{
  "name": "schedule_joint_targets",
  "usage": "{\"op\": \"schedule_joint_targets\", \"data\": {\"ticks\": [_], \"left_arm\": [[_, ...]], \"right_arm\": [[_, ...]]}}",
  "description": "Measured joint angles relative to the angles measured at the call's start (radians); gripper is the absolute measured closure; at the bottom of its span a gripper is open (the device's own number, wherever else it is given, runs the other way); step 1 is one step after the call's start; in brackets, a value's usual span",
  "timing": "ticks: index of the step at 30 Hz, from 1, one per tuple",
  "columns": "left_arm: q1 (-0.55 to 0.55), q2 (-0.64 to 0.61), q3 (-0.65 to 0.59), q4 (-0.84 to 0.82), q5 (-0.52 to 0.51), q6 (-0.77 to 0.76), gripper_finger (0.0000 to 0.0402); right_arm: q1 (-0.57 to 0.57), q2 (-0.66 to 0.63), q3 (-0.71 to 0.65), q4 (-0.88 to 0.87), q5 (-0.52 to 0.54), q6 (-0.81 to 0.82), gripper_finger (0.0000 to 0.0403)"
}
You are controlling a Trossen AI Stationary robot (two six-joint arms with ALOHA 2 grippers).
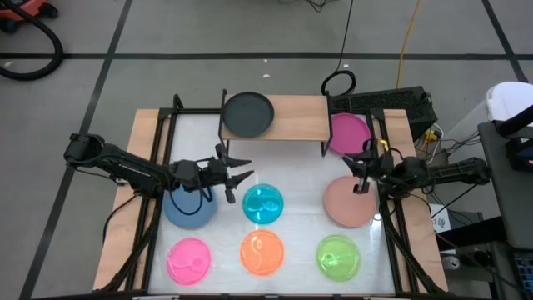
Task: Place and stack plates onto a shelf
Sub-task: Adjust the shelf
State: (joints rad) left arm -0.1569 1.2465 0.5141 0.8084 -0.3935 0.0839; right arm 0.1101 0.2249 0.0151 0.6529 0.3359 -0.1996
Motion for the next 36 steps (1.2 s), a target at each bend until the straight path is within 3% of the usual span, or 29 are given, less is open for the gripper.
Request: {"op": "schedule_joint_targets", "data": {"ticks": [7, 12, 19, 24, 31, 36], "left_arm": [[0.007, 0.024, 0.002, 0.022, -0.001, -0.135, 0.0243], [0.012, 0.049, 0.001, 0.015, -0.008, -0.14, 0.0243], [0.026, 0.077, 0.001, 0.038, -0.01, -0.128, 0.0243], [0.037, 0.076, 0.0, 0.045, -0.011, -0.091, 0.0243], [0.038, 0.076, 0.001, 0.058, -0.011, -0.086, 0.0243], [0.038, 0.076, 0.001, 0.058, -0.011, -0.073, 0.0243]], "right_arm": [[0.0, 0.006, 0.004, -0.015, 0.001, 0.001, 0.0353], [0.001, 0.057, 0.104, -0.27, 0.017, -0.022, 0.0353], [0.02, 0.196, 0.246, -0.52, 0.201, -0.019, 0.0353], [0.034, 0.307, 0.254, -0.494, 0.291, -0.025, 0.0353], [0.095, 0.367, 0.302, -0.398, 0.27, -0.031, 0.0353], [0.114, 0.414, 0.432, -0.523, 0.374, -0.041, 0.0353]]}}
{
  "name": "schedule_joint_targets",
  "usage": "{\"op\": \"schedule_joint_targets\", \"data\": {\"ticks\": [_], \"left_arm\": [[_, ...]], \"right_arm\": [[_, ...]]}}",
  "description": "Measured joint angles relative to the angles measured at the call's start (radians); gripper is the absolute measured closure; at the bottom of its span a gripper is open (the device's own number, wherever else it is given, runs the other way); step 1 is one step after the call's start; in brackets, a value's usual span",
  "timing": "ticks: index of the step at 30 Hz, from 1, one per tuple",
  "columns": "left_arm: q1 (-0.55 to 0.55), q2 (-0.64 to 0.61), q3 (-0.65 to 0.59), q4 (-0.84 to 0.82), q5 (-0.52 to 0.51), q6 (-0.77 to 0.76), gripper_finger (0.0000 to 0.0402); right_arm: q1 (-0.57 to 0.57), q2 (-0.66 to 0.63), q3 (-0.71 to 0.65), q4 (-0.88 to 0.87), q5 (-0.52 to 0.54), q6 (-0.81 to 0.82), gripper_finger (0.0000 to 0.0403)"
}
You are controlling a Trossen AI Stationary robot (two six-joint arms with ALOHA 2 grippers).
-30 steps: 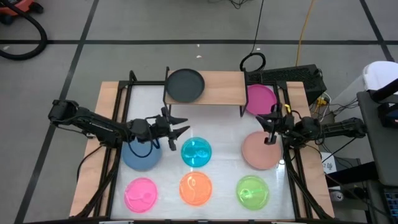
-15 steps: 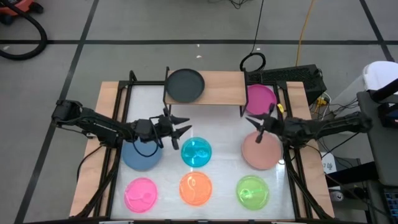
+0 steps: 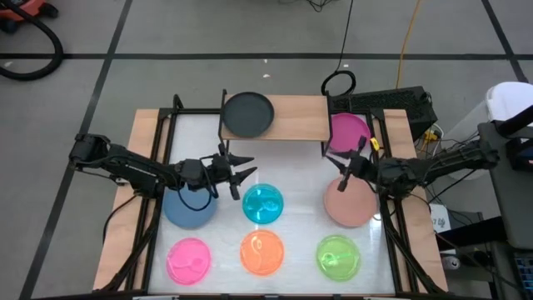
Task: Place and stack plates onto a shelf
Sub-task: Adjust the shelf
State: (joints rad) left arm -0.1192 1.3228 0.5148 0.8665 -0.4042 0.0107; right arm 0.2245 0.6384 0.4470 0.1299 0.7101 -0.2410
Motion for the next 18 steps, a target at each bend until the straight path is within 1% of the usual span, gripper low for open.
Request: {"op": "schedule_joint_targets", "data": {"ticks": [3, 7, 9, 10, 12, 15, 18], "left_arm": [[0.0, 0.0, 0.0, 0.0, 0.0, 0.018, 0.0243], [0.0, 0.0, 0.0, 0.019, 0.0, 0.033, 0.0243], [0.0, 0.0, 0.0, 0.023, 0.001, 0.036, 0.0243], [0.0, 0.0, 0.0, 0.022, 0.0, 0.035, 0.0243], [0.0, 0.0, 0.0, 0.022, 0.001, 0.03, 0.0243], [-0.002, 0.0, 0.0, 0.021, 0.001, 0.029, 0.0243], [-0.008, 0.0, 0.0, 0.021, 0.001, 0.028, 0.0243]], "right_arm": [[-0.001, 0.058, 0.152, -0.193, 0.003, 0.044, 0.0353], [-0.023, 0.162, 0.362, -0.498, 0.023, 0.122, 0.0353], [-0.04, 0.211, 0.446, -0.645, 0.015, 0.18, 0.0353], [-0.052, 0.234, 0.48, -0.709, -0.012, 0.204, 0.0353], [-0.082, 0.271, 0.526, -0.809, -0.095, 0.249, 0.0353], [-0.137, 0.319, 0.541, -0.921, -0.215, 0.336, 0.0353], [-0.187, 0.363, 0.518, -0.993, -0.259, 0.392, 0.0351]]}}
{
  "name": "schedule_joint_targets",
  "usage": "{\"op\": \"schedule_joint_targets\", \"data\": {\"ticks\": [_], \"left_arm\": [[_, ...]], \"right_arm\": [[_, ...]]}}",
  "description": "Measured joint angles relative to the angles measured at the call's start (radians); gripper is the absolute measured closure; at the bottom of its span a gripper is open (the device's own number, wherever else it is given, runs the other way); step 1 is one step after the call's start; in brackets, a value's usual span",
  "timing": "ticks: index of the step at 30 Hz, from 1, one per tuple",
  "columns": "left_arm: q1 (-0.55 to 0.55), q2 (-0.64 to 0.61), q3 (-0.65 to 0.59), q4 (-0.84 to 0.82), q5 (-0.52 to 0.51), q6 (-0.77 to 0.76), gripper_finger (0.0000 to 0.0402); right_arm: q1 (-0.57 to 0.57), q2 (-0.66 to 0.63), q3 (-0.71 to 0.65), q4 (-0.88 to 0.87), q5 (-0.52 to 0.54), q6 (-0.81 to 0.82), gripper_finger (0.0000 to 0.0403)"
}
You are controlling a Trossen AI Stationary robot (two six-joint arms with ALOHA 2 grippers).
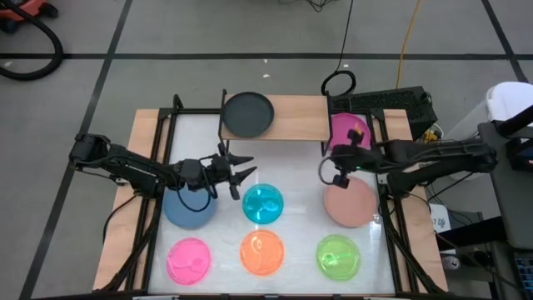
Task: Place and stack plates onto a shelf
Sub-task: Adjust the shelf
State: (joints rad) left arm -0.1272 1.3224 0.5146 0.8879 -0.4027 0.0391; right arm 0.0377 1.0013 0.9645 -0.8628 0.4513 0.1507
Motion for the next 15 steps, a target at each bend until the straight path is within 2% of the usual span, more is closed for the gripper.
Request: {"op": "schedule_joint_targets", "data": {"ticks": [7, 12, 15], "left_arm": [[-0.025, 0.0, 0.0, 0.0, 0.001, -0.003, 0.0243], [-0.033, 0.0, 0.0, 0.0, 0.001, -0.003, 0.0243], [-0.033, 0.0, 0.0, 0.0, 0.001, -0.003, 0.0243]], "right_arm": [[-0.124, 0.106, -0.105, -0.087, -0.006, 0.022, 0.0294], [-0.218, 0.171, -0.201, -0.059, -0.006, 0.012, 0.0249], [-0.266, 0.204, -0.238, 0.022, -0.013, -0.035, 0.0233]]}}
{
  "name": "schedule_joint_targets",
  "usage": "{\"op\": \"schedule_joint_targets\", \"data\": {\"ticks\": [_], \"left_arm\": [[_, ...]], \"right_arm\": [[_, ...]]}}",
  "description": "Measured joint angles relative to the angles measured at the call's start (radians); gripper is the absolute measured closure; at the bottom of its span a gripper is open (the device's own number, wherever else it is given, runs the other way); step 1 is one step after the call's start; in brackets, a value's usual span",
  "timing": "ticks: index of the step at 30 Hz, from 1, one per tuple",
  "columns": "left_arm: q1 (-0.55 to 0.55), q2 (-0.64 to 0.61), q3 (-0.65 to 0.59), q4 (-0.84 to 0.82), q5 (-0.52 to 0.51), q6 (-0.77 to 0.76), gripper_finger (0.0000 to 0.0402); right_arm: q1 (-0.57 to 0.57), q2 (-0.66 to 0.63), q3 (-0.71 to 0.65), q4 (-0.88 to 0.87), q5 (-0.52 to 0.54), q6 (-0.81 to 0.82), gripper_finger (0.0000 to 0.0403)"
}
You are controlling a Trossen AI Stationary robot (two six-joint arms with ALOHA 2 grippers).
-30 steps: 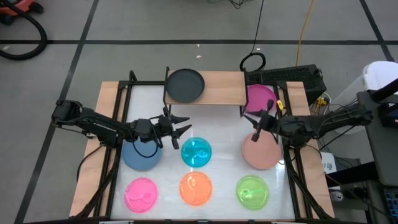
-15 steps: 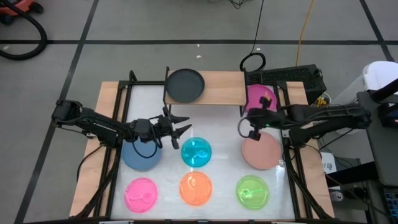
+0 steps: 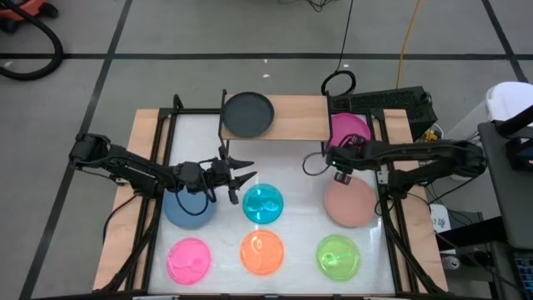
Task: Place and stack plates onto a shelf
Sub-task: Adjust the shelf
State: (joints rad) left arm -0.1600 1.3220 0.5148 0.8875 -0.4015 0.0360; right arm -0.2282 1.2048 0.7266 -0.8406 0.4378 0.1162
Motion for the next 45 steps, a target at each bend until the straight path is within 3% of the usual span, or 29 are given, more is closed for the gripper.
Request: {"op": "schedule_joint_targets", "data": {"ticks": [6, 21, 36, 45], "left_arm": [[0.0, 0.0, 0.0, 0.001, 0.0, -0.001, 0.0243], [0.0, -0.001, 0.0, 0.0, 0.0, 0.0, 0.0243], [-0.002, -0.001, 0.0, -0.006, 0.0, 0.008, 0.0243], [-0.001, -0.001, 0.0, -0.006, 0.0, 0.013, 0.0243]], "right_arm": [[-0.081, 0.056, 0.003, 0.131, 0.0, -0.073, 0.0225], [-0.203, 0.193, 0.003, 0.248, 0.001, -0.141, 0.0229], [-0.207, 0.198, 0.001, 0.253, -0.101, -0.136, 0.0231], [-0.135, 0.143, 0.001, 0.333, -0.099, -0.158, 0.0232]]}}
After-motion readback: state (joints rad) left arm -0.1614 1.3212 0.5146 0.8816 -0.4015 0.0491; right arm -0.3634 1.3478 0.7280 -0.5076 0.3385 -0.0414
